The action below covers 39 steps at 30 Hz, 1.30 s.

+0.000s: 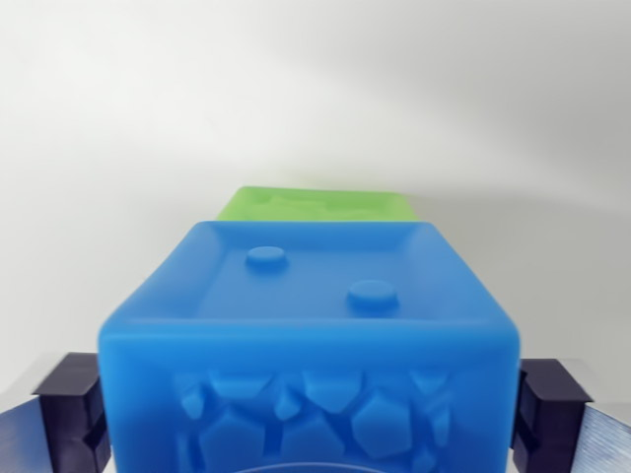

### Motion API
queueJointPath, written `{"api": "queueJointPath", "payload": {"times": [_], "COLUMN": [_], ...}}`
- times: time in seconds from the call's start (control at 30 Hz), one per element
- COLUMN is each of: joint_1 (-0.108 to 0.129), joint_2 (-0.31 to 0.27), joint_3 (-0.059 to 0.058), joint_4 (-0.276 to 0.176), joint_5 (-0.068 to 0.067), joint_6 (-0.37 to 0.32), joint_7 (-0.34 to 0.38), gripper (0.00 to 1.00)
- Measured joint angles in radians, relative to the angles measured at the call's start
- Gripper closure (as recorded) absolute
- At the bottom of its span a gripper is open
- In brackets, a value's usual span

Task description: Stack cube

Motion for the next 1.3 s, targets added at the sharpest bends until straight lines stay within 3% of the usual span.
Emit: {"api": "queueJointPath", "payload": {"times": [0.7,1.3], "joint_1": [0.000,0.001], "joint_2": [-0.007,-0.093], "joint_3": [0.000,-0.002], "joint_4": [0.000,-0.009], "joint_5": [0.000,0.000], "joint_6": [-0.006,-0.079], "joint_7": [0.000,0.000], "gripper": [0.00,0.00]}}
